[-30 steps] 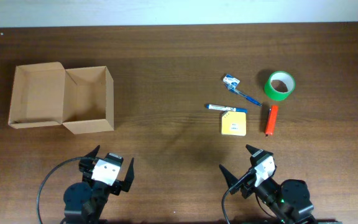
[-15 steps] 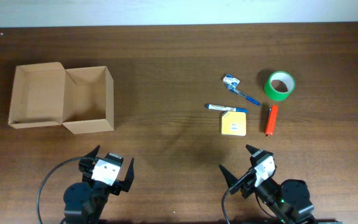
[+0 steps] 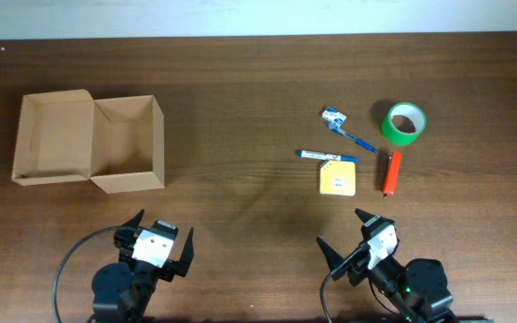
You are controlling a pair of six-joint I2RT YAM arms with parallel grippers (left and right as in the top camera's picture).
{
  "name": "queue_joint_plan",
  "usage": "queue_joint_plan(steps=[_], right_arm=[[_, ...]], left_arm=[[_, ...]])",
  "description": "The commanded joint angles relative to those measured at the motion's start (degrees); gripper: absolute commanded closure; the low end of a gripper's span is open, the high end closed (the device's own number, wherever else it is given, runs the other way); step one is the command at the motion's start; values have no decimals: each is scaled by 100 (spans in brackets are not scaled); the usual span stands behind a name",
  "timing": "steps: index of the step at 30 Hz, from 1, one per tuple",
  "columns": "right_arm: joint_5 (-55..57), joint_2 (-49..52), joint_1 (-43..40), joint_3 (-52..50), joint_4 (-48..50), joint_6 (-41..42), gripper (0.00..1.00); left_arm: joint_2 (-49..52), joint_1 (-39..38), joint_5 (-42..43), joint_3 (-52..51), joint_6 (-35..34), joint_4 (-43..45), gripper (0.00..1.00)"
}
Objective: Pack container
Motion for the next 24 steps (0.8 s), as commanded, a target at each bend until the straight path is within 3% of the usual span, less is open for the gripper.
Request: queue_joint_plan(steps=[1,11,21,24], right_arm=[[31,-33,37,-35,-4,63,1],[31,-33,37,-35,-4,63,1],[31,-33,37,-35,-4,63,1],[31,-33,37,-35,-4,63,1]], left_arm=[[-66,24,46,-24,48,20,0],[-66,22,162,-24,-66,22,0],[-66,20,264,-22,-3202,37,0],[-66,20,260,-22,-3766,57,0]])
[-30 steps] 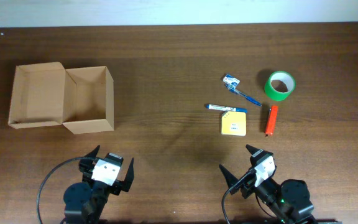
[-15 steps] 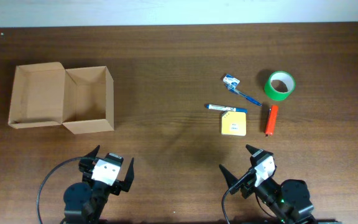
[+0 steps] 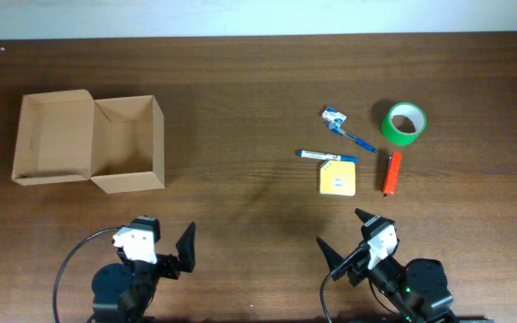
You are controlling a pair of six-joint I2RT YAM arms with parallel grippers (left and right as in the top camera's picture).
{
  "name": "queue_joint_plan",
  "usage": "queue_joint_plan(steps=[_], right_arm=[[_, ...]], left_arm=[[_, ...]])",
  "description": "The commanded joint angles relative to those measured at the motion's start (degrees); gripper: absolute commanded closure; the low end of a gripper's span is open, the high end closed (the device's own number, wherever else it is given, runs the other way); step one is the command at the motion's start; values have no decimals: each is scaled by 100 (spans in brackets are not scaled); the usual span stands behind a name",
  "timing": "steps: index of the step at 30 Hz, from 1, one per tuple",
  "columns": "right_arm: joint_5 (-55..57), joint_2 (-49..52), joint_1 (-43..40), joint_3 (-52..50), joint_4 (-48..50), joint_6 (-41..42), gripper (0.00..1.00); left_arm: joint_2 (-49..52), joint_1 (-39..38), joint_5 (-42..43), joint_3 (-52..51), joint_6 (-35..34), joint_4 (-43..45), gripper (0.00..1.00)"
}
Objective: Pack container
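Observation:
An open cardboard box (image 3: 128, 144) with its lid (image 3: 54, 139) folded out to the left stands at the table's left. At the right lie a green tape roll (image 3: 404, 123), a blue toothbrush (image 3: 348, 128), a blue-and-white pen (image 3: 326, 156), a yellow sticky-note pad (image 3: 337, 178) and an orange-red lighter (image 3: 390, 173). My left gripper (image 3: 162, 235) is open and empty near the front edge, below the box. My right gripper (image 3: 345, 235) is open and empty just in front of the yellow pad.
A dark wooden table (image 3: 240, 108) carries everything. Bare wood lies between the box and the group of items. Black cables (image 3: 65, 269) loop beside the arm bases at the front edge.
The left wrist has turned, and its white body now sits a little further left. Its fingers stay open. The right arm and all objects are unchanged.

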Motion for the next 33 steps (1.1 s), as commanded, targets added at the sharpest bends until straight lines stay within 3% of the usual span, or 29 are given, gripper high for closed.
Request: queue_joint_plan(steps=[1,6,11,17,24,33], right_arm=[[31,-33,37,-35,-4,66,1],[31,-33,37,-35,-4,66,1],[31,-33,37,-35,-4,66,1],[31,-33,37,-35,-4,66,1],[31,-33,37,-35,-7,66,1],[31,-33,37,-35,-4,66,1]], left_arm=[[-66,20,105,-24,-1248,90,1],[-66,17,120,-24,-1604,293,1],[-33,20,216,13,-1320,297,0],[396,17,-1268,636,-1178,293,0],[1875,20,-2417,1856,-787,94,0],[4618,20,-2712,3606,-216,-33,0]])
